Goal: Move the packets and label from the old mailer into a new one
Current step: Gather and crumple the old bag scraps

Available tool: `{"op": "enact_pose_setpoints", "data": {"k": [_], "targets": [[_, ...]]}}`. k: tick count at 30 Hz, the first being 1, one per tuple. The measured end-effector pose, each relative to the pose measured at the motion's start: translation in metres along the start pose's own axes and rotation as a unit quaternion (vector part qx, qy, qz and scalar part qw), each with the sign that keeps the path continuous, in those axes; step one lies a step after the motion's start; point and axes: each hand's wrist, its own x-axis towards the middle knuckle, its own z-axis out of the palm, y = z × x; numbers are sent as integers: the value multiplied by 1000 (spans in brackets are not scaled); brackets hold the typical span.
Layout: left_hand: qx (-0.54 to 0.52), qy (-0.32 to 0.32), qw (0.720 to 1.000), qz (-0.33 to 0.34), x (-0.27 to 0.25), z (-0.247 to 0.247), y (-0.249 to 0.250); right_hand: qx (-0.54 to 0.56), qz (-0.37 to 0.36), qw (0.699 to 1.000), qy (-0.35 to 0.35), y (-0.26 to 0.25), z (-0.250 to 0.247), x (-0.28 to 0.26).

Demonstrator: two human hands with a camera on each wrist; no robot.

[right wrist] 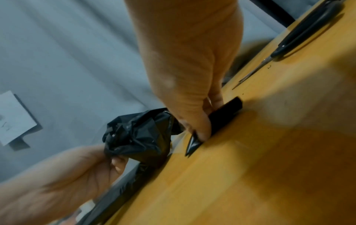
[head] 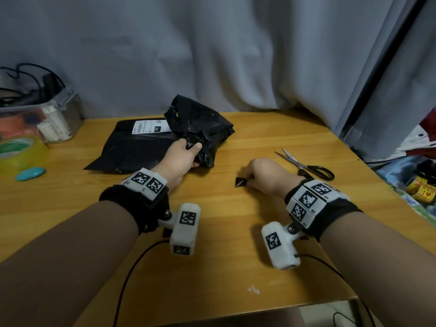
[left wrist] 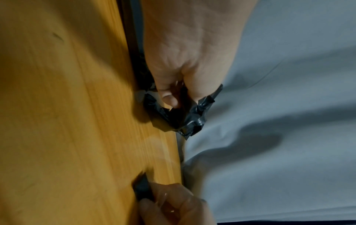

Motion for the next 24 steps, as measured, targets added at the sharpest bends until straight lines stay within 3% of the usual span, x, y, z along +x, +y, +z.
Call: {"op": "enact_pose_setpoints", "data": {"k": [3, 5, 8, 10, 14, 18, 20, 24], "targets": [[0, -8, 1000, 7, -4, -2, 4, -52, 15, 998, 20, -8, -6, 1], [-27, -38, 999, 11, -7, -7, 13, 83, 16, 992, 98, -14, -16, 4], [-49, -96, 994, 27, -14, -11, 28, 290, 7, 918, 270, -30, -40, 8], [-90, -130, 987, 28, -21, -9, 37, 357, -14, 884, 301, -46, -48, 12], [-156, -142, 977, 28, -29, -4, 43, 379, -85, 883, 262, -70, -50, 8], [-36, -157, 987, 24, -30, -20, 41, 454, -153, 872, 105, -70, -44, 1], [43, -149, 987, 50, -30, -27, 38, 489, -143, 858, 61, -71, -43, 0], [114, -120, 981, 100, -31, -27, 40, 539, -87, 836, 62, -77, -44, -1]]}}
